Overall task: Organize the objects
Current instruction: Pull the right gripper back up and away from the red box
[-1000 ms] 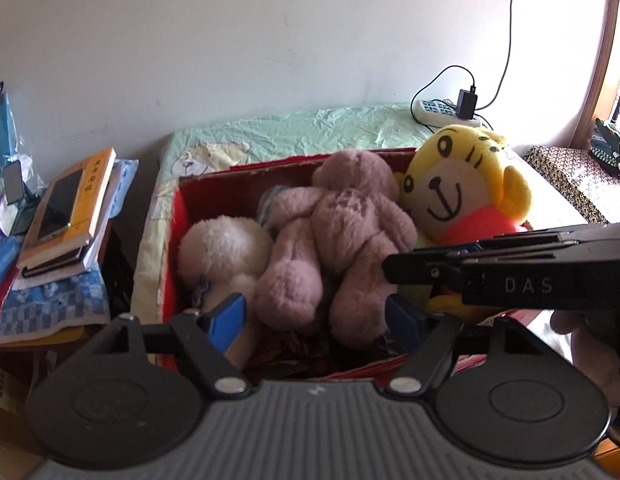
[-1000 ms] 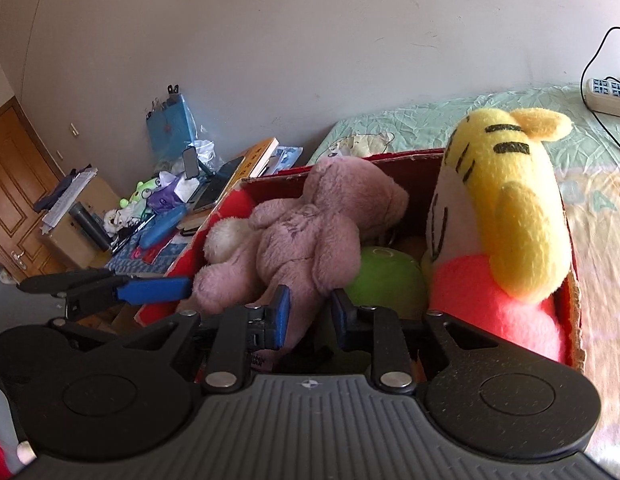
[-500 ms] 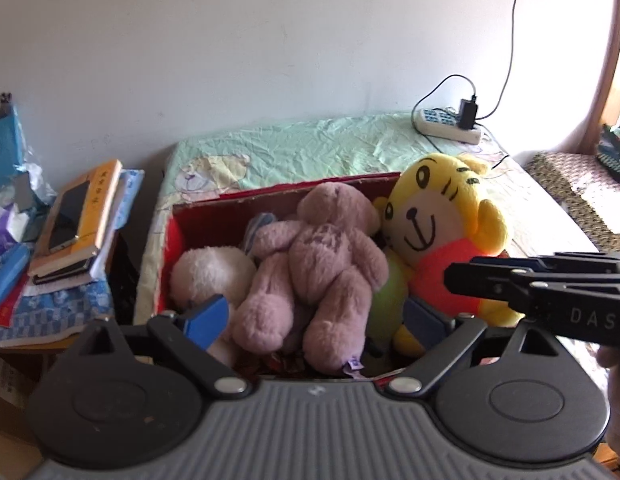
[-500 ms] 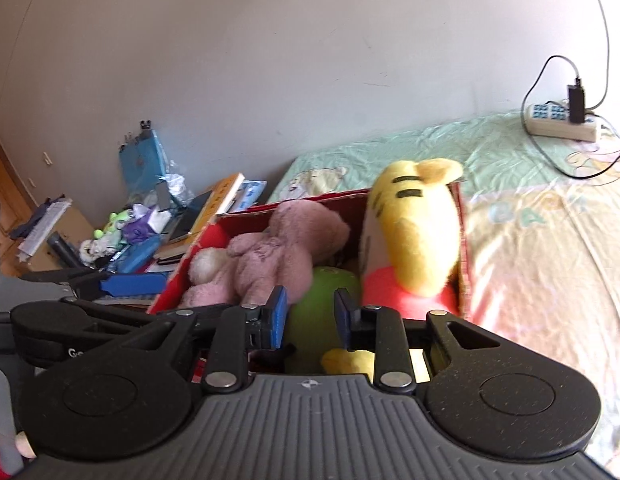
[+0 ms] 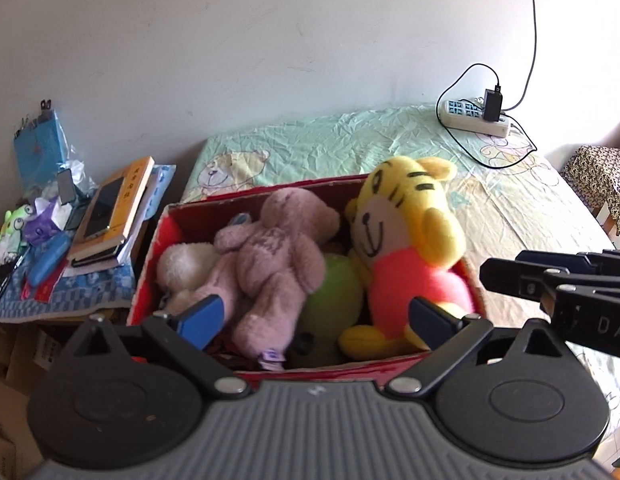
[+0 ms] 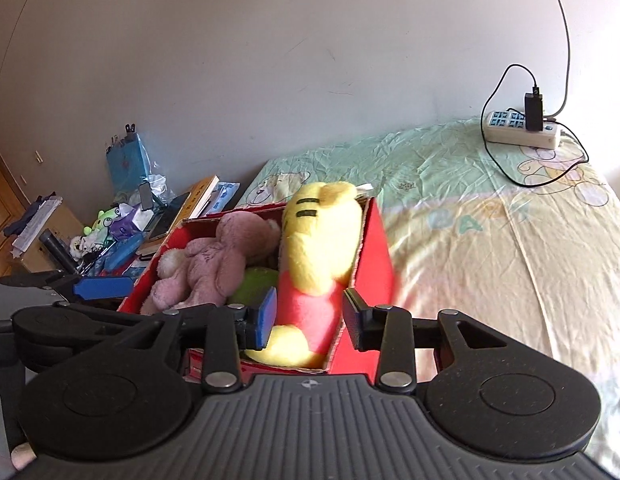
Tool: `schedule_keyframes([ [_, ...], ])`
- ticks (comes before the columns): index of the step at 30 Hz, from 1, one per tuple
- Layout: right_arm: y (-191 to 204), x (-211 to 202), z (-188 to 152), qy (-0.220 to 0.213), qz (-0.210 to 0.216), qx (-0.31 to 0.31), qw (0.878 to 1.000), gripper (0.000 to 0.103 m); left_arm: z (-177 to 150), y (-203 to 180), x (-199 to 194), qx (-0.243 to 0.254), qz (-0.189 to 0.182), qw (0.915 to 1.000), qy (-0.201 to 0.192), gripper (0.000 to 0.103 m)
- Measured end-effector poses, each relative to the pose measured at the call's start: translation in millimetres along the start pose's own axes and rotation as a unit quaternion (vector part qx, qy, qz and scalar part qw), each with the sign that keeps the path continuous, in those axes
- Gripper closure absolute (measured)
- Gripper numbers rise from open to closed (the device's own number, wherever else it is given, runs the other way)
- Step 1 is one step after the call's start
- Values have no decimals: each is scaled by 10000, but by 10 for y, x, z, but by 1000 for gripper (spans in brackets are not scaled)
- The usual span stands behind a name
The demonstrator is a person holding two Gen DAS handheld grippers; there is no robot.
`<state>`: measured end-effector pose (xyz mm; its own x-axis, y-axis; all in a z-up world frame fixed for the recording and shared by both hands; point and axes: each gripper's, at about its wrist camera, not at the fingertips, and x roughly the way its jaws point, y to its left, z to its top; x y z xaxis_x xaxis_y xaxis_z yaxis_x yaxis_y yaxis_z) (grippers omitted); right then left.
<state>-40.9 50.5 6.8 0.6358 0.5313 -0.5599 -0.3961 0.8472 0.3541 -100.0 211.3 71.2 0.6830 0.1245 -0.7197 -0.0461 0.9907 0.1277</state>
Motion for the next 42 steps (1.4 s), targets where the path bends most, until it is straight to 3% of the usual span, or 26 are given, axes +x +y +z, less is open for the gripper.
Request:
schedule_keyframes([
  [8, -450, -255, -30, 82, -257, -6, 9996, 58, -3, -557, -71, -75, 93, 9999, 120, 4],
  [16, -912, -462, -98, 117, -1083, 189, 9939, 37, -17, -1142, -15, 10, 33, 9995, 308, 4],
  [21, -1203, -526, -148, 281, -1576, 430, 9862, 29, -25, -1563, 45, 312, -322, 9982, 411, 4],
  [26, -1429, -594, -207, 382, -2063, 649, 9756, 27, -50, -1878, 210, 490, -562, 9954, 609, 4],
  [34, -1595, -583, -288, 556, -2598, 651, 9619, 25, -95, -2102, 407, 612, -683, 9914, 935, 4],
  [42, -1624, -443, -224, 908, -2647, 744, 9572, 25, -91, -2070, 487, 685, -521, 9904, 1079, 4],
])
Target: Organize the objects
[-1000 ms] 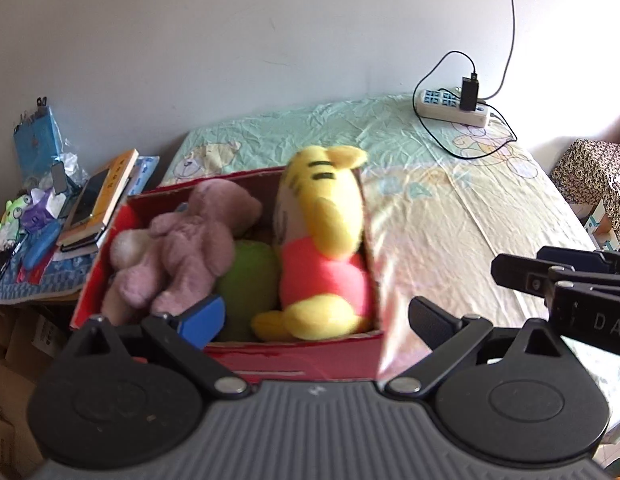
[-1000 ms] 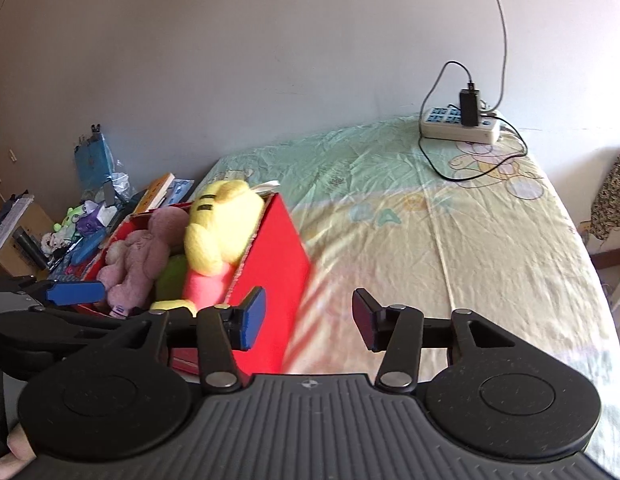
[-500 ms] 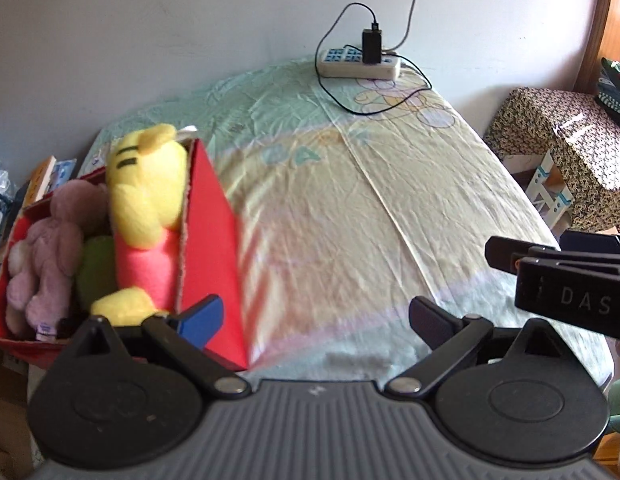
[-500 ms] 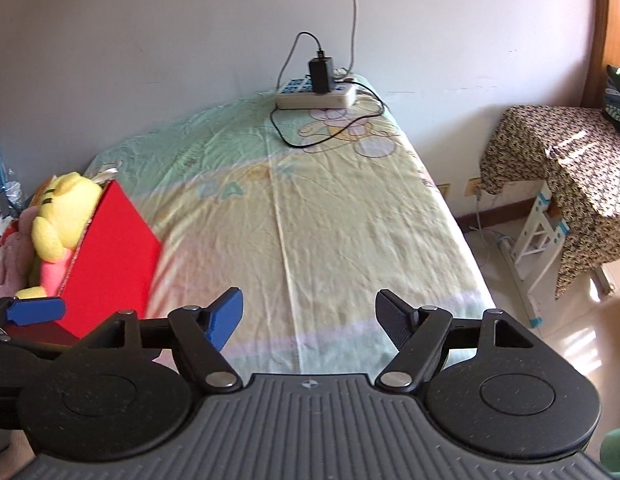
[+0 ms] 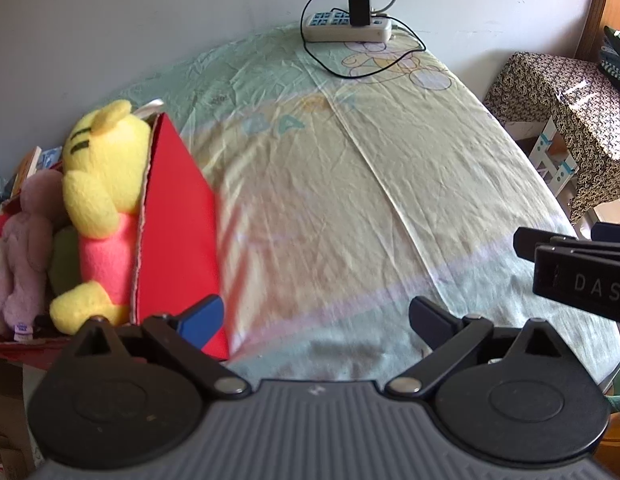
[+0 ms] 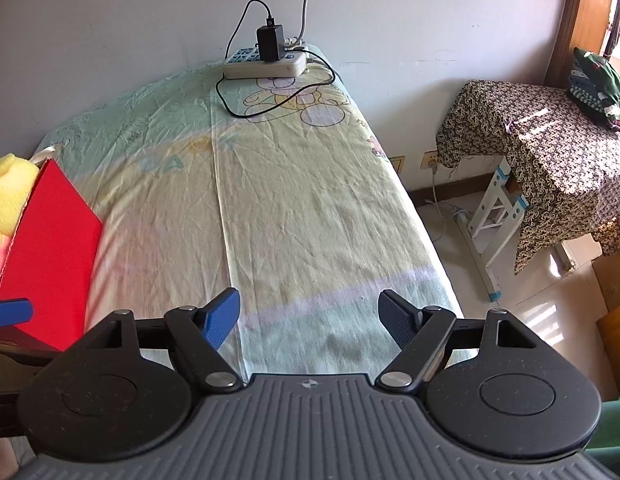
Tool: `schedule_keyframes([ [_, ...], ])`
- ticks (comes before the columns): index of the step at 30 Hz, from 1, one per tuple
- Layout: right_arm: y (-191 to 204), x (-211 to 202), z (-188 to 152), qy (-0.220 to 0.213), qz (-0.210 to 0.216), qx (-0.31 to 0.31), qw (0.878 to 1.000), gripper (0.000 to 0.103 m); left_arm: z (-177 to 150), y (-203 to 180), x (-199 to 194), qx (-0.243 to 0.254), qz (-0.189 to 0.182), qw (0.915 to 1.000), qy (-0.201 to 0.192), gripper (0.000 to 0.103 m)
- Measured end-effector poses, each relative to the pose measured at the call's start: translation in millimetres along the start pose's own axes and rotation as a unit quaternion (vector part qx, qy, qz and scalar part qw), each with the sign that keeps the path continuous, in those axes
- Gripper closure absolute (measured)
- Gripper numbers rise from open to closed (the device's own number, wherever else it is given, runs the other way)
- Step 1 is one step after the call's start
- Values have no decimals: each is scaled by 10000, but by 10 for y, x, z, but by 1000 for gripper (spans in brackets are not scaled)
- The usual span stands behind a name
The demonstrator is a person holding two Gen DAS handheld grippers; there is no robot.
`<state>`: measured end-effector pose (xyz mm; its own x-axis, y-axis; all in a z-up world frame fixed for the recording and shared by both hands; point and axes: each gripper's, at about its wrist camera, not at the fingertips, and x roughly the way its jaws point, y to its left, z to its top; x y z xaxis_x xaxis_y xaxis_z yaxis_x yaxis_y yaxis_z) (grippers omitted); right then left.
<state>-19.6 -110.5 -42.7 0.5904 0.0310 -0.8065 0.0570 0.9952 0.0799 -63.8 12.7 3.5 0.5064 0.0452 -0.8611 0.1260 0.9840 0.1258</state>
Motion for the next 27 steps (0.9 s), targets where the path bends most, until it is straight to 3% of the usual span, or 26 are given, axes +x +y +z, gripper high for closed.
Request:
schedule_keyframes([
  [15, 320, -26, 225, 35, 116, -352, 9993, 24, 114, 260, -274, -267, 268, 9989, -274, 4],
  [27, 939, -199, 208, -4, 232, -479, 9986, 24, 49, 873, -556, -578, 478, 9958, -526, 3],
])
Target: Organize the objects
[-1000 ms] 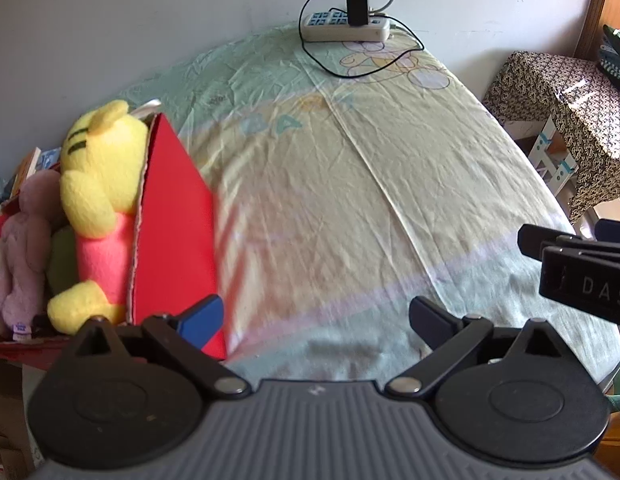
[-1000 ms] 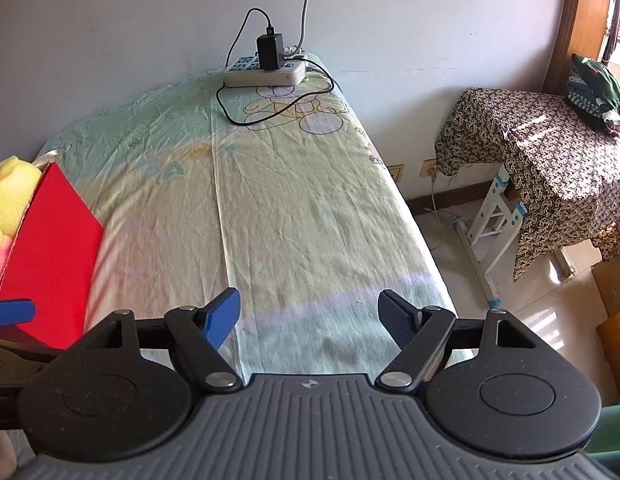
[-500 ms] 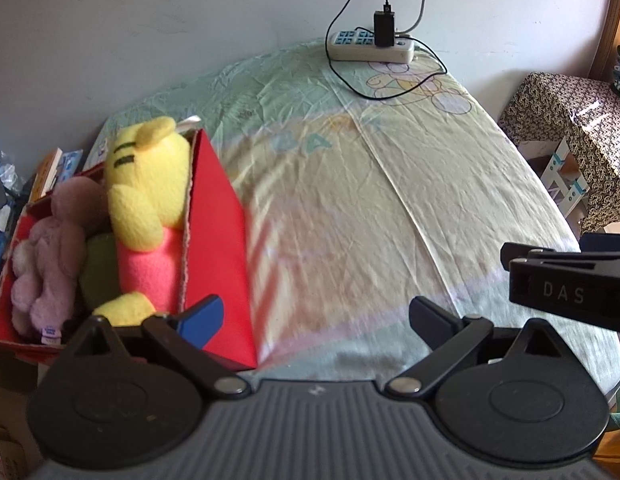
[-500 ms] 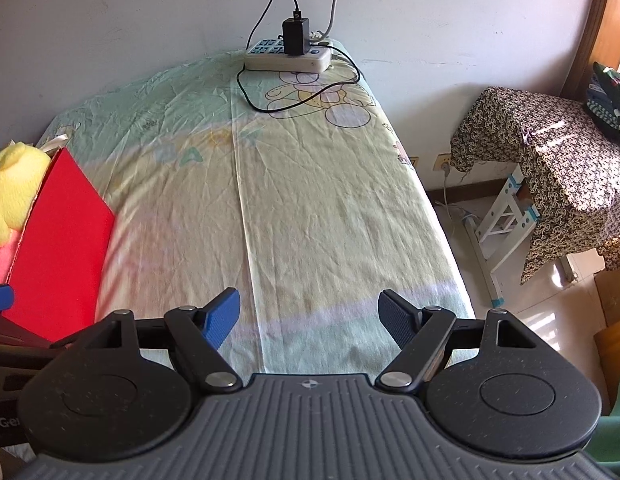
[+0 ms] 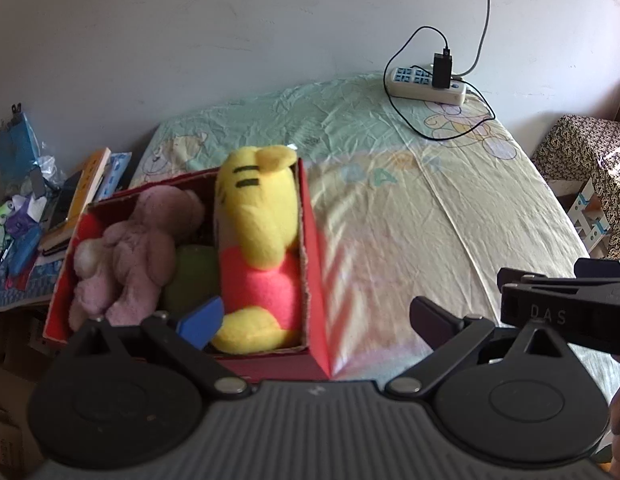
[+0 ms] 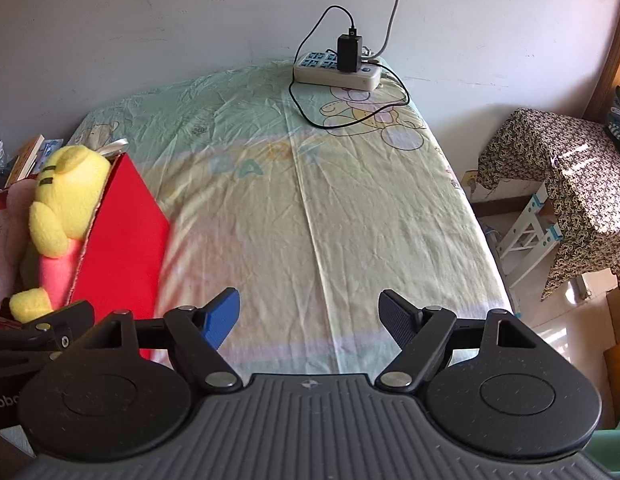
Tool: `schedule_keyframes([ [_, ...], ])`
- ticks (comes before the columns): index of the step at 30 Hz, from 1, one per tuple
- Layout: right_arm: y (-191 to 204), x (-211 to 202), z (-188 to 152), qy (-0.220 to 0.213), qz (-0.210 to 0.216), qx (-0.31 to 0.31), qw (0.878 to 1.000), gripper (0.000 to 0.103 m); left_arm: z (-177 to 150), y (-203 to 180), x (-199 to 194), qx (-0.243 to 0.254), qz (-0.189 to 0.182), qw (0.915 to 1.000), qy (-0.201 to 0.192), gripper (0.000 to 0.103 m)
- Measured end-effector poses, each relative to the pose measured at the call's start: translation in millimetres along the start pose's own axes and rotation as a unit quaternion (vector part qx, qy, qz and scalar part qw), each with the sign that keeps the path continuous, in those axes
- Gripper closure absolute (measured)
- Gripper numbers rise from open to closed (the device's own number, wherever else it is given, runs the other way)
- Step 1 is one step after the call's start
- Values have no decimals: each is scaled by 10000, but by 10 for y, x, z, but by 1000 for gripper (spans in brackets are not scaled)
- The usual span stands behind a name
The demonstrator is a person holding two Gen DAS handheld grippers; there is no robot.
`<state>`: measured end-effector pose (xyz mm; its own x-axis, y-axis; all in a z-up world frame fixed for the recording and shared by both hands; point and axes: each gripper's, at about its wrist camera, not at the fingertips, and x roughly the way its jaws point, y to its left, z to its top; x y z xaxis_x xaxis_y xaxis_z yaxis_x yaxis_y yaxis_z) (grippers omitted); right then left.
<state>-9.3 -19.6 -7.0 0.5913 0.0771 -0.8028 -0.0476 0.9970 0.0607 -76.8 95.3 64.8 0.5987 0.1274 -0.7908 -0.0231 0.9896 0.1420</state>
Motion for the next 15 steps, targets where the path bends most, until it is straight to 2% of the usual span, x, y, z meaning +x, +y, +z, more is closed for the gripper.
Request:
schedule_keyframes([
  [15, 1143, -281, -20, -350, -131, -59, 9993, 24, -135, 1248, -42, -229, 22, 9994, -244, 3],
])
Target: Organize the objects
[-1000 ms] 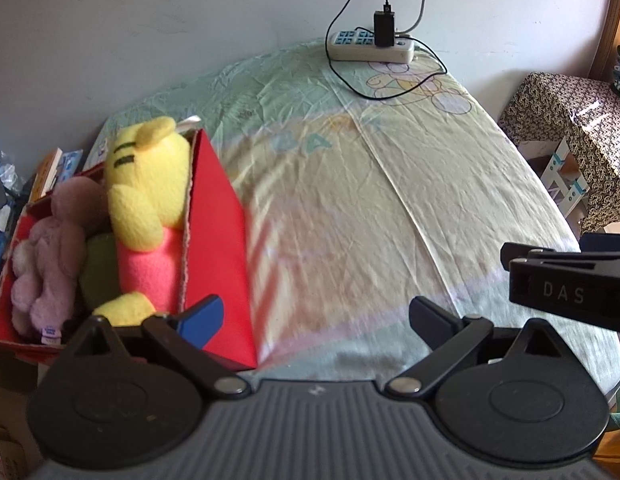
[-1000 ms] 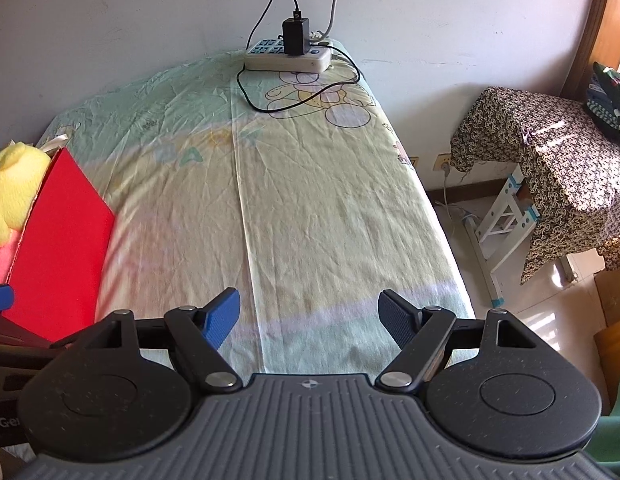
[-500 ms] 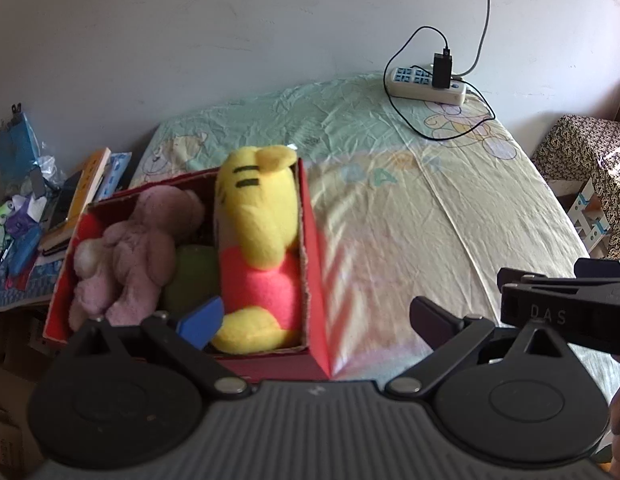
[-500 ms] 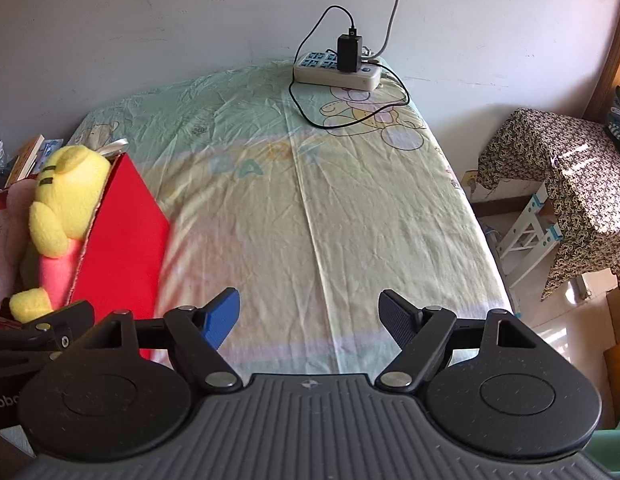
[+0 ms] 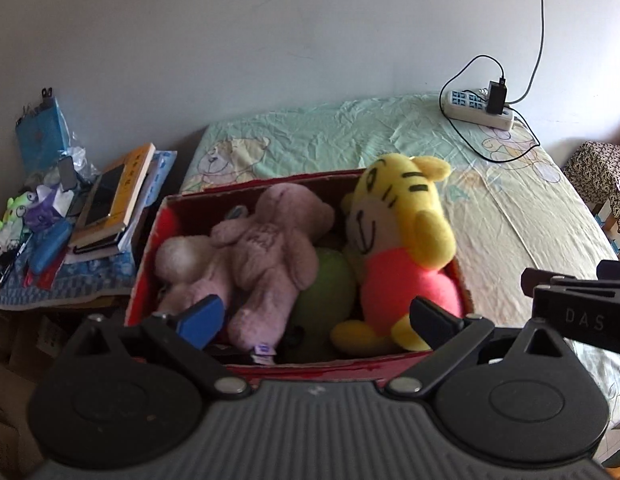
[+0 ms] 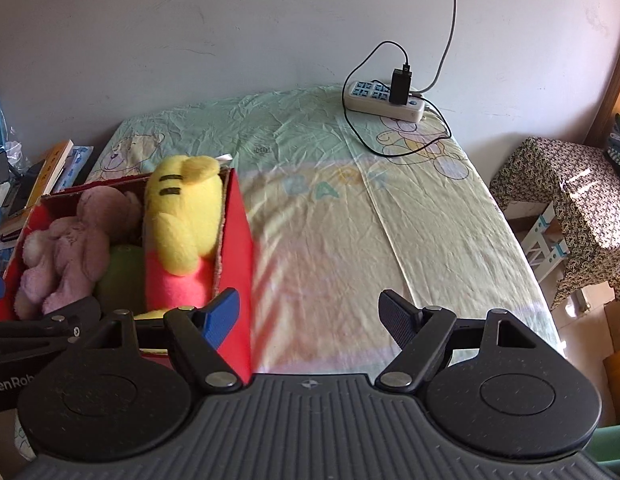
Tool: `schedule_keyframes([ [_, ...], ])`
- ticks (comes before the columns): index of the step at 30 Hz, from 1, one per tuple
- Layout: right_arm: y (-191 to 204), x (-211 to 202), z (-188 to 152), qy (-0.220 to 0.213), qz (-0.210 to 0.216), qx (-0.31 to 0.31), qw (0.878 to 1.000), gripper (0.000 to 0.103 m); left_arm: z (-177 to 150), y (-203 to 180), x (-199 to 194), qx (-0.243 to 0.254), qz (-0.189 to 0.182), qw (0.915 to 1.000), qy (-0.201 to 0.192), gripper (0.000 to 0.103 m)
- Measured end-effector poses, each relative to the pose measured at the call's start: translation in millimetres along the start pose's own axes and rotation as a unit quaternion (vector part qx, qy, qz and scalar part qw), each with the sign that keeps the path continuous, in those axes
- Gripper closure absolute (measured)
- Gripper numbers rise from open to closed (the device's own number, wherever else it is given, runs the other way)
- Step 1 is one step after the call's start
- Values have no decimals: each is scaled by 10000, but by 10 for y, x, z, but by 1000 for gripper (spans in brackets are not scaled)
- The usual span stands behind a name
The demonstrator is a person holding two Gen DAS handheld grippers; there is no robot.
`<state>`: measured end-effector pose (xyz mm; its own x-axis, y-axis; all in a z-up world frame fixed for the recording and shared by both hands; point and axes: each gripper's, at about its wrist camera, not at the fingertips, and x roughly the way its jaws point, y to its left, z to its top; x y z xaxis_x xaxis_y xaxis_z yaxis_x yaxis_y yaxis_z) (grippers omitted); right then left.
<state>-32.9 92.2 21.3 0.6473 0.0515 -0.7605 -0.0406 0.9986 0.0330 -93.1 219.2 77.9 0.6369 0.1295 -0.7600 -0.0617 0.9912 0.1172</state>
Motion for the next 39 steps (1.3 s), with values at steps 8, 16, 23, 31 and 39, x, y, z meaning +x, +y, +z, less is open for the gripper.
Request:
schedule_keyframes([
  [8, 403, 5, -68, -19, -59, 16, 10000, 24, -94, 496, 173, 11, 77, 9999, 135, 3],
  [16, 647, 17, -71, 46, 2, -142, 9999, 24, -126, 685, 265, -34, 121, 9996, 264, 3],
  [23, 733, 54, 6, 55, 158, -244, 9996, 24, -98, 741, 313, -142, 183, 9990, 377, 3],
  [31, 769, 101, 7, 83, 252, -403, 9988, 24, -63, 758, 389, -178, 365, 9982, 446, 3],
  [39, 773, 156, 6, 81, 118, -366, 9992, 24, -63, 773, 428, -109, 419, 9980, 453, 3],
])
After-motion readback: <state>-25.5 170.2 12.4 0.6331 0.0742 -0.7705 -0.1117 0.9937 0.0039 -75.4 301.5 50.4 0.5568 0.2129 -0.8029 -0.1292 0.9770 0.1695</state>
